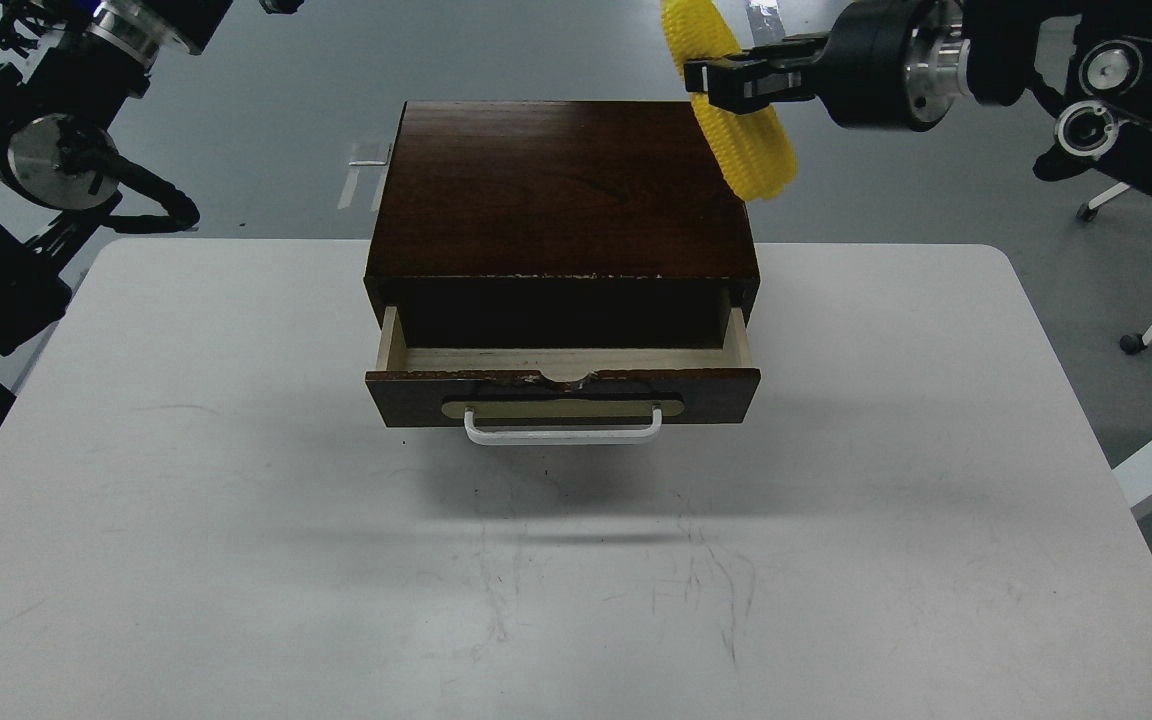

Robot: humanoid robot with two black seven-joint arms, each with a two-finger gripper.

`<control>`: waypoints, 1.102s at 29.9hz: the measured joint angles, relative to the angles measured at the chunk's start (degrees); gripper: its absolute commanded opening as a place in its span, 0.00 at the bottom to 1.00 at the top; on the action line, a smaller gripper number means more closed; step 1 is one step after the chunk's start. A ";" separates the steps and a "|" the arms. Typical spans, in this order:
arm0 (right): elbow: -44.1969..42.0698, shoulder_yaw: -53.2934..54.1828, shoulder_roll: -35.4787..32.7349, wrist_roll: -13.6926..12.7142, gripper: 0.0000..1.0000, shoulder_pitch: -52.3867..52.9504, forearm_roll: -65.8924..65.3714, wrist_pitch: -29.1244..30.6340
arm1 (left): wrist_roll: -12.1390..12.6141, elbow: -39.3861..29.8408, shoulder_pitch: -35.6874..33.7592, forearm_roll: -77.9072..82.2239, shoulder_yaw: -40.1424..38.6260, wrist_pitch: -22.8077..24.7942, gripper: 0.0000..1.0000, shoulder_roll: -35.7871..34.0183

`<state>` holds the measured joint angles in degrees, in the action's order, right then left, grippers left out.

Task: Put corn in drawer with both arms
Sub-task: 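Lift the corn with the right gripper and carry it over the open drawer, then lower the corn into the drawer and open the right gripper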

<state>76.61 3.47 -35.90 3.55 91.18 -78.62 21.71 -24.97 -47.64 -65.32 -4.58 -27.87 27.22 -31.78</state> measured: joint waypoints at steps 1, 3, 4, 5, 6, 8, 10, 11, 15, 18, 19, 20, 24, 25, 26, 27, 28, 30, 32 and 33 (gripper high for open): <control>1.42 0.02 0.97 0.09 0.00 0.23 -3.89 -0.05 | 0.00 -0.11 0.00 0.01 0.00 0.12 0.98 -0.18; 3.84 0.02 2.89 0.59 0.00 0.27 -10.39 -0.09 | 0.00 -0.41 0.00 0.01 -0.05 0.28 0.98 -0.59; 4.77 0.02 3.42 0.86 0.00 0.15 -12.93 -0.14 | 0.00 -0.52 0.00 0.00 -0.11 0.28 0.98 -0.75; 5.83 0.00 3.85 1.21 0.00 -0.11 -15.70 -0.16 | -0.03 -0.71 0.00 0.00 -0.20 0.29 0.98 -0.87; 6.94 -0.31 4.19 1.49 0.00 -0.42 -18.72 -0.19 | -0.03 -0.92 0.00 0.00 -0.23 0.29 0.98 -0.98; 8.83 -1.47 4.76 1.83 0.00 -0.89 -24.32 -0.19 | -0.08 -1.13 0.00 -0.06 -0.34 0.29 0.98 -1.32; 10.02 -2.44 5.60 1.94 0.00 -1.09 -28.32 -0.23 | -0.08 -1.26 0.00 -0.07 -0.46 0.29 0.98 -1.40; 10.55 -2.95 6.29 1.95 0.00 -1.17 -30.07 -0.24 | -0.08 -1.31 0.00 -0.07 -0.52 0.29 0.98 -1.41; 11.86 -5.90 8.20 1.98 0.00 -1.37 -35.74 -0.32 | -0.15 -1.35 0.00 -0.07 -0.70 0.31 0.98 -1.41; 12.10 -7.57 8.71 1.98 0.00 -1.84 -37.17 -0.36 | -0.21 -1.31 0.03 -0.08 -0.78 0.33 0.98 -1.71; 12.10 -7.83 8.86 1.98 0.00 -2.15 -37.45 -0.36 | -0.23 -1.31 0.08 -0.08 -0.79 0.34 0.98 -1.85; 12.10 -7.96 8.95 1.96 0.00 -2.51 -37.61 -0.36 | -0.23 -1.31 0.10 -0.08 -0.80 0.36 0.98 -2.01; 12.10 -8.12 9.16 1.95 0.10 -4.25 -37.82 -0.36 | -0.26 -1.31 0.18 -0.08 -0.81 0.44 0.98 -2.50; 12.12 -8.14 9.22 1.95 0.11 -4.58 -37.85 -0.36 | -0.26 -1.31 0.18 -0.08 -0.81 0.44 0.98 -2.53; 12.13 -8.16 9.34 1.94 0.12 -4.86 -37.99 -0.37 | -0.26 -1.31 0.18 -0.08 -0.81 0.44 0.98 -2.56; 12.12 -8.18 9.51 1.93 0.14 -5.24 -38.37 -0.36 | -0.27 -1.31 0.19 -0.08 -0.81 0.44 0.98 -2.59; 12.07 -8.21 9.65 1.92 0.19 -5.63 -38.86 -0.36 | -0.35 -1.31 0.19 -0.08 -0.81 0.42 0.98 -2.60; 11.90 -8.21 9.80 1.92 0.23 -6.12 -39.52 -0.36 | -0.49 -1.32 0.20 -0.08 -0.81 0.37 0.98 -2.60; 11.85 -8.21 9.86 1.92 0.26 -6.50 -39.77 -0.36 | -0.56 -1.40 0.20 -0.08 -0.85 0.33 0.98 -2.57; 11.85 -8.22 9.87 1.92 0.30 -6.67 -39.85 -0.36 | -0.57 -1.45 0.20 -0.08 -0.86 0.32 0.98 -2.53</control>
<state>88.46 -4.75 -26.03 5.48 84.51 -118.47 21.35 -25.53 -49.10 -65.12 -4.66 -28.73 27.54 -34.32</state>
